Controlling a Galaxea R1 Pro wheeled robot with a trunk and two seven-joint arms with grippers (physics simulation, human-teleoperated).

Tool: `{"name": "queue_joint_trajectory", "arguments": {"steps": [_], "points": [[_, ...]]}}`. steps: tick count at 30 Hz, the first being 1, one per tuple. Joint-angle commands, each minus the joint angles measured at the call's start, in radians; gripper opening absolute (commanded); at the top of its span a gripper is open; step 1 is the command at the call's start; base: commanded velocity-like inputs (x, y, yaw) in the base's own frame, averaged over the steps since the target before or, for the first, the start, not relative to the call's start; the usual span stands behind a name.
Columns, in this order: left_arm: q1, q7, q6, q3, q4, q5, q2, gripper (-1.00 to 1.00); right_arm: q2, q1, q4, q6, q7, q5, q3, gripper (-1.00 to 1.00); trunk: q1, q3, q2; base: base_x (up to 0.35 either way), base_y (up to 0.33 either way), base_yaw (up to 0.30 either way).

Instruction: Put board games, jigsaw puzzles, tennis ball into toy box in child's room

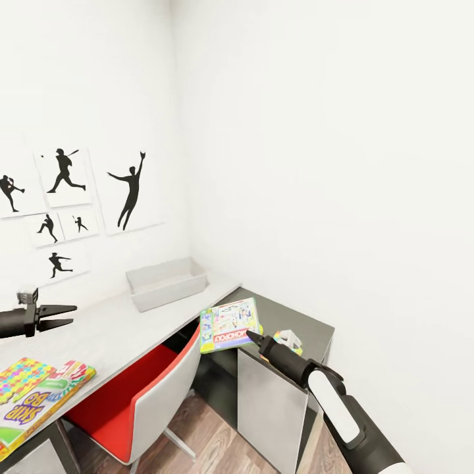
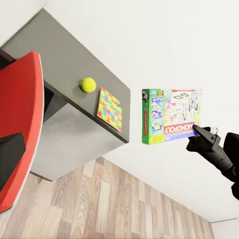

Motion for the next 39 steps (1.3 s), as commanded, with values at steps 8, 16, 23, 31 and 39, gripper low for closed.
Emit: {"name": "queue_joint_trajectory", "arguments": {"steps": [8, 16, 23, 31, 39], "points": [[0.0, -0.004, 0.009, -0.001, 0.0, -0.001, -0.001, 1.0, -0.001, -0.001, -0.003, 0.002, 0.003, -0.006, 0.001, -1.0, 0.0, 0.0, -0.001, 0.126, 0.0, 0.001], [0.0, -0.004, 0.009, -0.001, 0.0, -0.001, -0.002, 1.0, 0.0, -0.001, -0.005, 0.003, -0.001, -0.006, 0.001, -1.0, 0.0, 0.0, -0.001, 0.293, 0.0, 0.14], [0.0, -0.004, 0.009, -0.001, 0.0, -0.001, -0.002, 1.0, 0.0, -0.001, -0.005, 0.003, -0.002, -0.006, 0.001, -1.0, 0.0, 0.0, -0.001, 0.308, -0.04, 0.283], [0.0, -0.004, 0.009, -0.001, 0.0, -0.001, -0.003, 1.0, -0.001, 0.0, -0.005, 0.003, 0.004, -0.006, 0.002, -1.0, 0.0, 0.0, -0.001, 0.295, -0.187, 0.182], [0.0, -0.004, 0.009, -0.001, 0.0, -0.001, -0.003, 1.0, -0.001, 0.0, -0.005, 0.003, 0.004, -0.006, 0.002, -1.0, 0.0, 0.0, -0.001, 0.232, -0.11, 0.005]]}}
